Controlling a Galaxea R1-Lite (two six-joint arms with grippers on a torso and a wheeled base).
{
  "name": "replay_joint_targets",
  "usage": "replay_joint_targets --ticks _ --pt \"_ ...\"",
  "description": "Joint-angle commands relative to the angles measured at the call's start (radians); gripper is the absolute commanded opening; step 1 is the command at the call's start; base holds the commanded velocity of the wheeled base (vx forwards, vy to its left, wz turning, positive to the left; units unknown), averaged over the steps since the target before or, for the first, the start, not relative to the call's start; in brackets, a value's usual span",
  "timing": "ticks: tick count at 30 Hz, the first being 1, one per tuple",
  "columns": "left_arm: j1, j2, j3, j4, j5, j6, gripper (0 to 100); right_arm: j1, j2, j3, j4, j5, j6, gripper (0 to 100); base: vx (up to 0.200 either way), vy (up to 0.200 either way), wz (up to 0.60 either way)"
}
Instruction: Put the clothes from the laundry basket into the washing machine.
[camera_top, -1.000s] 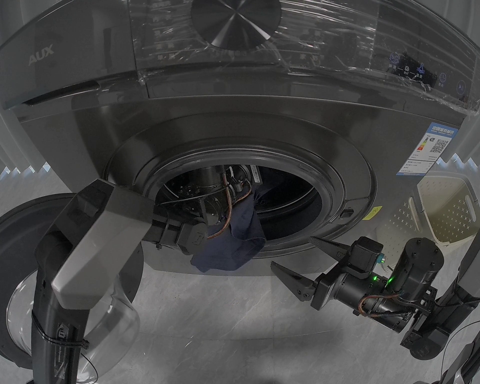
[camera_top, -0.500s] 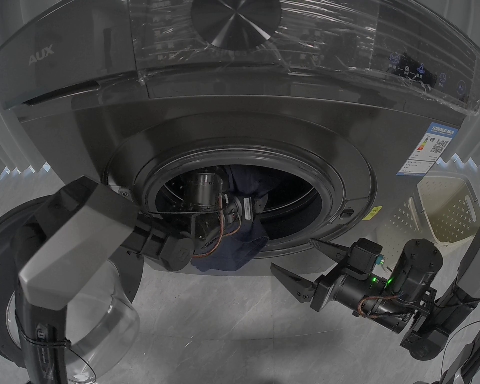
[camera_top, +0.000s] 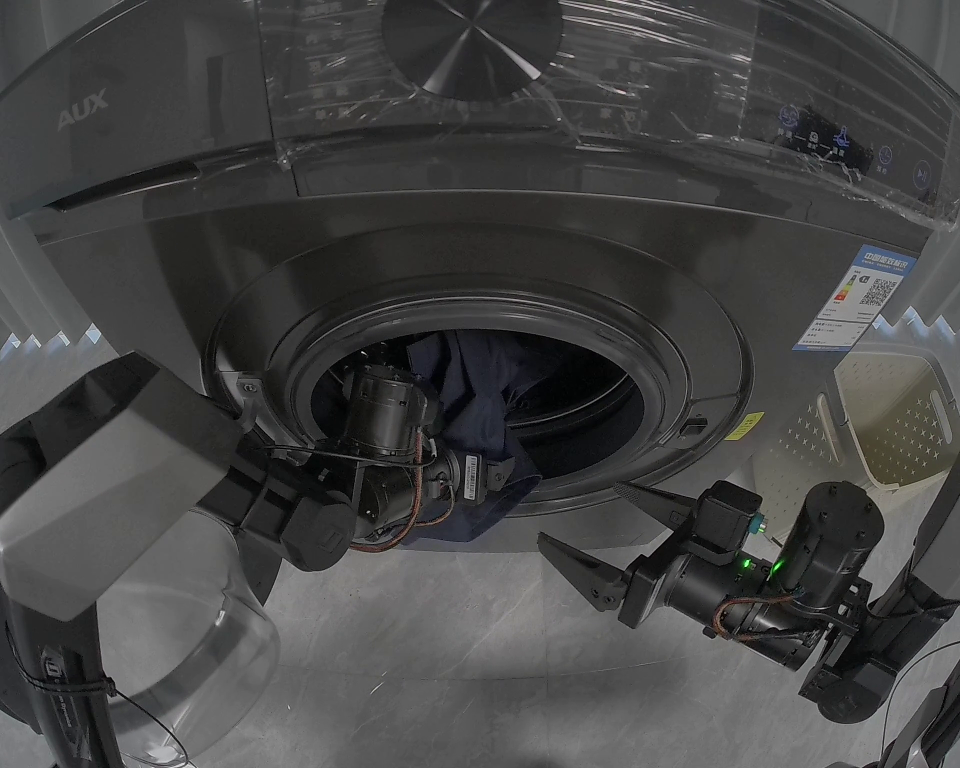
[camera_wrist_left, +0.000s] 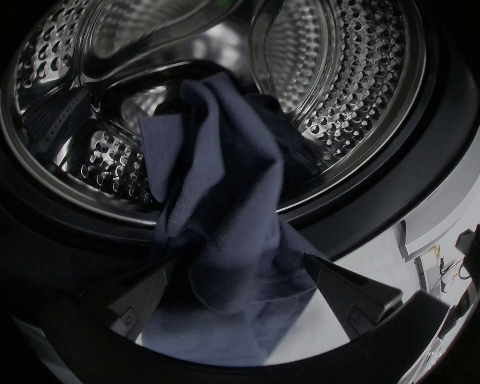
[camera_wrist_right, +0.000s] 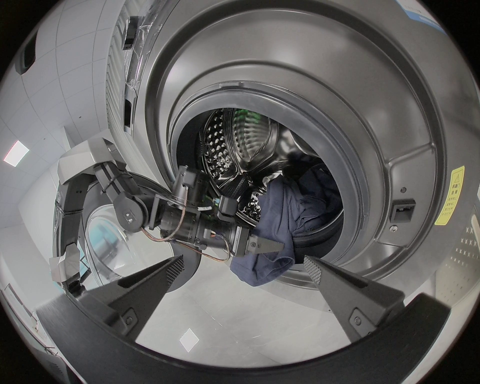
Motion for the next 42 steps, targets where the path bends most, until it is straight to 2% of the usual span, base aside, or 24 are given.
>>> replay_joint_targets --ticks 1,2,10,13,14,15,16,18,19,22,24,30,36,39,42 --pt "0.026 0.089 -0.041 -0.008 0.002 0.007 100 -0.001 0.002 -0.002 0.000 0.001 0.000 100 0.000 0.000 0.00" --pt "0.032 0.106 -0.058 -0.008 0.002 0.006 0 -0.001 0.002 -0.002 0.000 0.001 0.000 100 0.000 0.000 0.00" --pt "0.020 0.109 -0.122 0.000 -0.009 -0.004 0 -0.007 0.002 -0.004 0.000 0.001 0.000 100 0.000 0.000 0.00" --pt "0.012 0.103 -0.176 -0.011 -0.030 -0.042 0 -0.007 0.002 -0.005 0.000 0.001 0.000 100 0.000 0.000 0.00" --pt "0.014 0.103 -0.179 -0.012 -0.030 -0.045 0 -0.007 0.002 -0.005 0.000 0.001 0.000 100 0.000 0.000 0.00" --pt "0.014 0.108 -0.219 -0.038 -0.032 -0.087 0 -0.008 0.002 -0.005 0.000 0.001 0.000 100 0.000 0.000 0.00" --pt "0.014 0.112 -0.240 -0.064 -0.032 -0.103 0 -0.008 0.002 -0.005 0.000 0.001 0.000 100 0.000 0.000 0.00" --pt "0.016 0.121 -0.262 -0.103 -0.032 -0.113 0 -0.008 0.002 -0.007 0.000 0.001 0.000 100 0.000 0.000 0.00" --pt "0.019 0.149 -0.306 -0.167 -0.029 -0.117 0 -0.008 0.002 -0.007 0.000 0.001 0.000 100 0.000 0.000 0.00" --pt "0.028 0.226 -0.400 -0.278 -0.014 -0.113 0 -0.008 0.002 -0.007 0.000 0.001 0.000 100 0.000 0.000 0.00" --pt "0.029 0.258 -0.441 -0.305 -0.012 -0.113 0 -0.008 0.002 -0.008 0.000 0.001 0.000 100 0.000 0.000 0.00" --pt "0.043 0.350 -0.647 -0.308 0.036 -0.113 0 -0.010 0.002 -0.007 0.000 0.001 0.000 100 0.000 0.000 0.00" --pt "0.051 0.408 -0.802 -0.304 0.077 -0.099 0 -0.010 0.002 -0.004 0.000 0.001 0.000 100 0.000 0.000 0.00" --pt "0.052 0.431 -0.815 -0.304 0.082 -0.074 0 -0.010 0.002 -0.002 0.000 0.001 0.000 100 0.000 0.000 0.00" --pt "0.063 0.431 -0.815 -0.305 0.080 -0.073 0 -0.010 0.002 0.000 0.000 0.001 0.000 100 0.000 0.000 0.00"
